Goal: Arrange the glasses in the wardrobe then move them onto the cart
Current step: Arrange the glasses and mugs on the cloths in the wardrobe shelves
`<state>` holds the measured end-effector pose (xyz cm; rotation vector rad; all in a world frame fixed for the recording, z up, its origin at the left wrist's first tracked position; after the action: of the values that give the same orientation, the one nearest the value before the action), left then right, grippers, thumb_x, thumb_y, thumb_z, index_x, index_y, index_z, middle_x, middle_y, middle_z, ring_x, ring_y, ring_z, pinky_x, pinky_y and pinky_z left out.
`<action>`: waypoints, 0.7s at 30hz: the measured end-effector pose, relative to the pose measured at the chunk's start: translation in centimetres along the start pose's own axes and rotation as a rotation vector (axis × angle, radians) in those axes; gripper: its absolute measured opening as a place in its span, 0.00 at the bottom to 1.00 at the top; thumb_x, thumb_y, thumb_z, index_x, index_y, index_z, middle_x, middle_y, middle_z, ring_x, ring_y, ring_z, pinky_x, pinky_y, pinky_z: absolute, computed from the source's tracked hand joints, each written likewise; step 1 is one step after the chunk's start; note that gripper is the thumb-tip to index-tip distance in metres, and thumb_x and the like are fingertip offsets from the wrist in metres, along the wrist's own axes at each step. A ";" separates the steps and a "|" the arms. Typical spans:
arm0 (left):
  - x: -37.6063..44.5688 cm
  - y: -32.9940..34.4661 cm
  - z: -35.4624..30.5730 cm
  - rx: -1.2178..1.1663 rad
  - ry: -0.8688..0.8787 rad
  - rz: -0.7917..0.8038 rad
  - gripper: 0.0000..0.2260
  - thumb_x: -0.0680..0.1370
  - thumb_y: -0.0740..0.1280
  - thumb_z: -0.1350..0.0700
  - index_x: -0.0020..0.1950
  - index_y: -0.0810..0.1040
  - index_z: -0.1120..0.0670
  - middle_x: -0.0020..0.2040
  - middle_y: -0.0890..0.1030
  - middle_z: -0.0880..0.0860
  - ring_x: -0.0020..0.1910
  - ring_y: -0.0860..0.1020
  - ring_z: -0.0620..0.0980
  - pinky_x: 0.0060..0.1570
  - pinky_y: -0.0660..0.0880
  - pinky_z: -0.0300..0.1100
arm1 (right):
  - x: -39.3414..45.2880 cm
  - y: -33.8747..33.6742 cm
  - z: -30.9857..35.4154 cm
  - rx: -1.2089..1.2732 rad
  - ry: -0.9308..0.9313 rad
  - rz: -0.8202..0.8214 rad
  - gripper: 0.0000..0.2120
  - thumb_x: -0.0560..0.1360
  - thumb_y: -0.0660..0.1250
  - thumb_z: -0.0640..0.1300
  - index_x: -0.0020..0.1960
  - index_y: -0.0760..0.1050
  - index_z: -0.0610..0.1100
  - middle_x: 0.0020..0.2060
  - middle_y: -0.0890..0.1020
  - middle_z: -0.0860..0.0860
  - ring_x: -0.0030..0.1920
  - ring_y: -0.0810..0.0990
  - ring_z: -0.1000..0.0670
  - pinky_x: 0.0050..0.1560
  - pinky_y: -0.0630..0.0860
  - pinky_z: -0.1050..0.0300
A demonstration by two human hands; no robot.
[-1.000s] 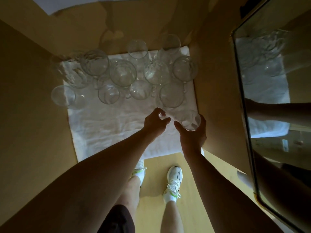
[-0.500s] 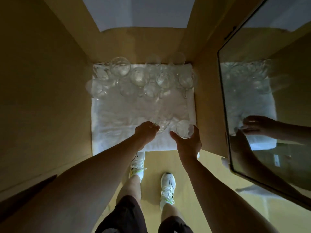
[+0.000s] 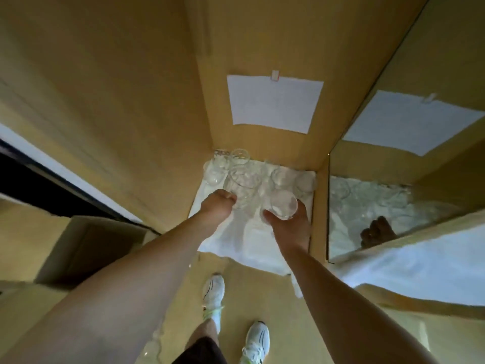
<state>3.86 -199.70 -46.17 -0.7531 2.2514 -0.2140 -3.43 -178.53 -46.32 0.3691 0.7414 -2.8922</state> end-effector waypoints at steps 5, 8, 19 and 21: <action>-5.9 -3.9 -3.8 -0.164 0.065 -0.115 0.06 0.82 0.65 0.55 0.45 0.74 0.51 0.48 0.77 0.52 0.44 0.74 0.53 0.49 0.75 0.47 | -3.0 -3.1 7.2 0.029 -0.153 0.027 0.37 0.66 0.81 0.58 0.70 0.73 0.49 0.60 0.82 0.50 0.61 0.80 0.47 0.59 0.75 0.57; -8.6 -5.7 -6.0 -0.221 0.099 -0.119 0.05 0.83 0.65 0.55 0.58 0.76 0.52 0.52 0.79 0.54 0.50 0.79 0.55 0.54 0.77 0.48 | -4.5 -4.6 10.4 0.089 -0.200 0.035 0.37 0.66 0.81 0.58 0.70 0.73 0.50 0.61 0.80 0.49 0.63 0.77 0.46 0.65 0.75 0.48; -20.9 -12.6 -9.2 -0.336 0.329 -0.155 0.09 0.82 0.64 0.56 0.62 0.77 0.54 0.47 0.83 0.51 0.41 0.82 0.49 0.40 0.81 0.42 | -14.3 -10.2 17.7 0.214 -0.441 -0.017 0.29 0.58 0.74 0.65 0.53 0.72 0.54 0.46 0.78 0.62 0.48 0.78 0.58 0.39 0.70 0.66; -23.3 -13.4 -8.9 -0.335 0.363 -0.138 0.08 0.83 0.64 0.54 0.60 0.77 0.54 0.49 0.83 0.52 0.44 0.82 0.51 0.45 0.81 0.44 | -16.5 -11.1 18.3 0.234 -0.463 -0.030 0.29 0.58 0.75 0.65 0.52 0.71 0.53 0.49 0.79 0.58 0.52 0.78 0.51 0.44 0.73 0.58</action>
<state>16.64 -197.76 -20.94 -1.1229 2.6171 -0.0382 6.63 -176.71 -21.35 -0.2887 0.3362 -2.9241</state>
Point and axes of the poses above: each hand's wrist, its own x-axis towards the middle knuckle, its own y-axis out of the palm, z = x × y, the point moved 6 cm from there along x, towards the middle knuckle
